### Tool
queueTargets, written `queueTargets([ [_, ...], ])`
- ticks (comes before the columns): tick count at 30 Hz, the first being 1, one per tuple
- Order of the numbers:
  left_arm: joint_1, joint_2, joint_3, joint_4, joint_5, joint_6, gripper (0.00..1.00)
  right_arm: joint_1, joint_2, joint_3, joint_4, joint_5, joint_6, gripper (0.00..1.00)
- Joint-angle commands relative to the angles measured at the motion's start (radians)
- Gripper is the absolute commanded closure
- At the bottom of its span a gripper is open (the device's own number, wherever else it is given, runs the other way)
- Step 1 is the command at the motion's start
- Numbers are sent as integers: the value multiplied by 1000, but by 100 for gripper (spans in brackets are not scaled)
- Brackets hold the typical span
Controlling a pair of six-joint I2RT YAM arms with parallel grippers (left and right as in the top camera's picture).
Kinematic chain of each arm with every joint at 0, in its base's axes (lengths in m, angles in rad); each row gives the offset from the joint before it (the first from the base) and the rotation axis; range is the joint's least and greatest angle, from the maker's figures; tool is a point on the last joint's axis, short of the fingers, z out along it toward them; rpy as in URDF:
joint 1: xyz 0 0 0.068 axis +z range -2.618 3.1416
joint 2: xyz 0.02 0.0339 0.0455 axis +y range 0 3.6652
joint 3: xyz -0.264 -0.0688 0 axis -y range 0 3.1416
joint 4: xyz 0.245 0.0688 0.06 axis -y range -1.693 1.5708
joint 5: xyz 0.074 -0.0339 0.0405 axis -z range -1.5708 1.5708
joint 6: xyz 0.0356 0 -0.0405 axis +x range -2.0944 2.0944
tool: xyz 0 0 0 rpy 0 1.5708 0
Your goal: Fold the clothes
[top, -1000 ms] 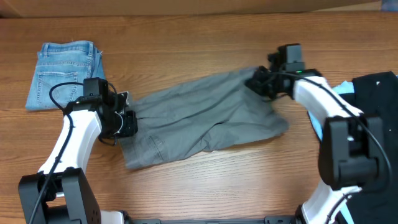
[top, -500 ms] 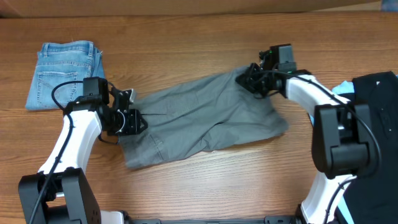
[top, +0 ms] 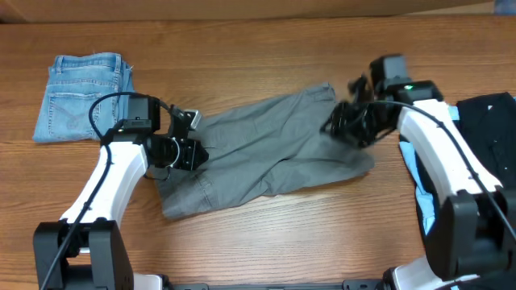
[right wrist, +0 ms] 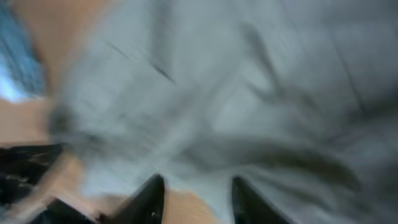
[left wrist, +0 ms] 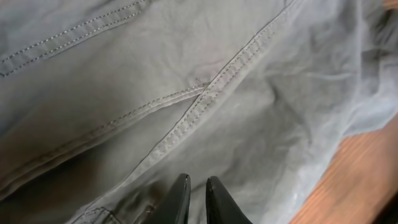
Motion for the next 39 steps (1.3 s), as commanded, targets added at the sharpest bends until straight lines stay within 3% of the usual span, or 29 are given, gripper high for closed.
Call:
queueTargets([
  [1, -6, 15, -6, -6, -102, -15, 87, -3, 31, -67, -48, 147, -14, 47],
  [3, -6, 21, -6, -18, -148, -15, 86, -17, 31, -86, -72, 186, 9, 44],
  [7, -5, 53, -6, -22, -223, -19, 87, -62, 31, -95, -115, 189, 20, 27],
  [16, -5, 159, -6, 29, -220, -59, 89, -103, 31, -220, -66, 174, 75, 23],
  [19, -5, 172, -6, 29, -220, -60, 89, -104, 31, -279, 45, 136, 99, 29],
  [21, -5, 172, -6, 29, -219, -61, 90, -104, 31, -296, 107, 131, 103, 39],
  [23, -5, 172, -6, 28, -220, -61, 90, -104, 31, -295, 141, 132, 102, 55],
  [25, -5, 172, -6, 27, -220, -60, 90, -107, 31, -285, 153, 137, 100, 81],
  [27, -5, 172, -6, 27, -220, -60, 90, -119, 29, -259, 126, 167, 98, 94],
  [34, -5, 172, -6, 30, -224, -60, 90, -187, 8, -76, -142, 511, 133, 96],
  [37, -5, 172, -6, 32, -224, -61, 89, -203, 8, -50, -181, 554, 133, 96],
  [38, -5, 172, -6, 32, -224, -64, 89, -205, 8, -50, -185, 556, 133, 92],
  [39, -5, 172, -6, 32, -224, -68, 89, -206, 8, -50, -188, 558, 133, 75],
])
